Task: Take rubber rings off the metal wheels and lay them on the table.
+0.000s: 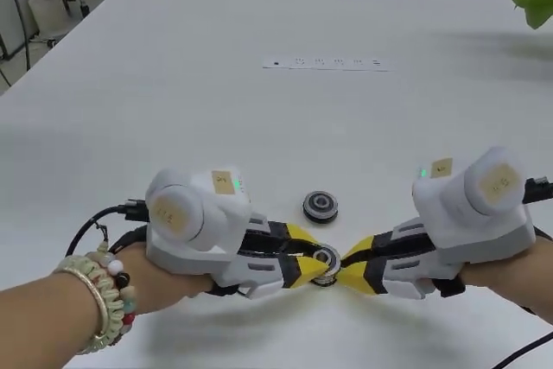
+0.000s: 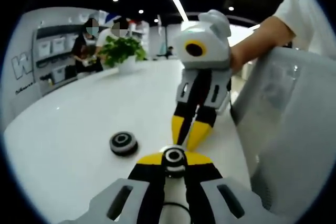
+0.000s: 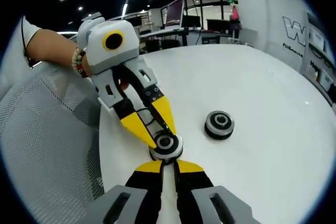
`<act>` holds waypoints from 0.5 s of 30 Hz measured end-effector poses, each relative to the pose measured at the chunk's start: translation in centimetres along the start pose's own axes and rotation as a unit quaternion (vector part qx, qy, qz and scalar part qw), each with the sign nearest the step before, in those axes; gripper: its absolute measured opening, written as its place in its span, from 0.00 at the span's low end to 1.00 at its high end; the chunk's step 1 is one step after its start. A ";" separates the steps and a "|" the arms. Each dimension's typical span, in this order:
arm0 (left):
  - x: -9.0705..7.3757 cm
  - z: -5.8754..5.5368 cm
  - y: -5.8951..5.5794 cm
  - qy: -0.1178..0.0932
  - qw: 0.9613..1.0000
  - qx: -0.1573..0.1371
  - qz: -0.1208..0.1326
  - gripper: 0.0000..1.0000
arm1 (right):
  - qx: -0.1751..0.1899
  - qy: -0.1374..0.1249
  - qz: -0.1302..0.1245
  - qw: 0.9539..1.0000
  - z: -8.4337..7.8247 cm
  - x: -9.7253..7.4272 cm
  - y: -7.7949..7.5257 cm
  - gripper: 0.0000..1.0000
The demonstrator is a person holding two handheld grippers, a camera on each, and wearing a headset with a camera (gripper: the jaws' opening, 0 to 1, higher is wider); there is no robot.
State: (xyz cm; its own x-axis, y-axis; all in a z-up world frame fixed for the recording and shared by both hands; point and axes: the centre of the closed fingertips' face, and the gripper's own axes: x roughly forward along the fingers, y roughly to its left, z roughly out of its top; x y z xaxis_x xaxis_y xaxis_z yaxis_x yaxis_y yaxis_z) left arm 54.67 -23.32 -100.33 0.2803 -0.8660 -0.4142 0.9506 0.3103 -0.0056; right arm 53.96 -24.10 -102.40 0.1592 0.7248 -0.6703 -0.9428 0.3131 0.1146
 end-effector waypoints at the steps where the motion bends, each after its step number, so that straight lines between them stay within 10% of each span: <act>1: 0.0 0.0 0.0 0.000 1.000 0.000 0.000 0.14 | -0.001 0.000 0.000 1.000 0.0 0.0 0.0 0.05; 15: 0.0 0.0 0.0 0.000 1.000 0.001 0.002 0.14 | 0.036 -0.002 0.002 0.999 0.1 -0.2 0.1 0.15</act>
State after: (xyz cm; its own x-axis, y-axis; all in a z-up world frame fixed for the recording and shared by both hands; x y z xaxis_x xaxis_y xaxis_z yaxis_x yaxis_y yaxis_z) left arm 54.67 -23.30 -100.29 0.2833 -0.8647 -0.4147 0.9501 0.3121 -0.0016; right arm 53.90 -24.14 -102.23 0.1573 0.7289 -0.6663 -0.9197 0.3538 0.1700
